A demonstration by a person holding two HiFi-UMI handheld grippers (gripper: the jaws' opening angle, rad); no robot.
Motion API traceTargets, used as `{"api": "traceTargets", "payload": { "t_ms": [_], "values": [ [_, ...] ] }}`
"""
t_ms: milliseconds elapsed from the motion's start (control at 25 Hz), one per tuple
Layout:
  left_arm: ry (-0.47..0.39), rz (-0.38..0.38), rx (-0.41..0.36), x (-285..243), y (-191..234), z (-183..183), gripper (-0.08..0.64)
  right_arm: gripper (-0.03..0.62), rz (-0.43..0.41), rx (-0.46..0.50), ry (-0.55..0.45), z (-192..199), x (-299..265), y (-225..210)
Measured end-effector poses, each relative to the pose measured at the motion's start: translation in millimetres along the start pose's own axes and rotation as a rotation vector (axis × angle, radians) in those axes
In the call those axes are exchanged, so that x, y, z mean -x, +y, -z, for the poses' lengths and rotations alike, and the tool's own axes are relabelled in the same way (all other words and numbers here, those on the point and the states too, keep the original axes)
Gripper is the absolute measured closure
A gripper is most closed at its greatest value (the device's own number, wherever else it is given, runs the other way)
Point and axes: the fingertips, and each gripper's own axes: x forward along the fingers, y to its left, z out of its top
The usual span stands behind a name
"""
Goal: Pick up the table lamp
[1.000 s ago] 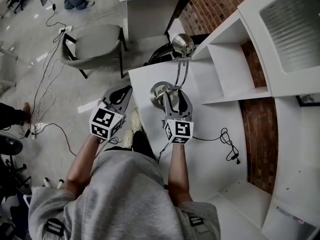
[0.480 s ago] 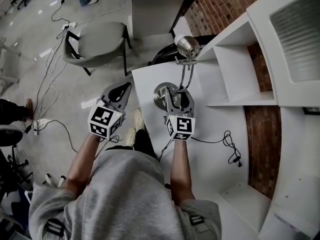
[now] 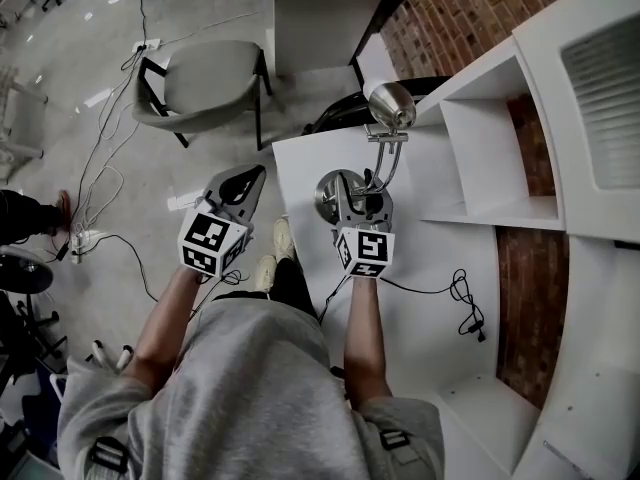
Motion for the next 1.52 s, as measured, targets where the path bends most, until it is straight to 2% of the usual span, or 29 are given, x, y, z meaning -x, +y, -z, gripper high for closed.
{"api": "traceTargets", "payload": {
  "t_ms": [1120,1200,1320,1520],
  "values": [
    [0.014,-0.019,0.028,-13,18,8,0.557,0.381,0.003,0.013,0.012,6,-27,-4],
    [0.015,-0.021,0.027,-12,18,8,0.557,0.412,0.014,0.007,-0.001,4,-25,-7],
    [0.016,-0.025,0.026,-11,19,8,0.557,0.500,0.037,-0.002,-0.030,-1,-22,-14],
    [0.025,-0.028,0.026,-12,19,12,0.557,0.520,0.031,-0.010,-0.038,-1,-22,-16]
  ]
}}
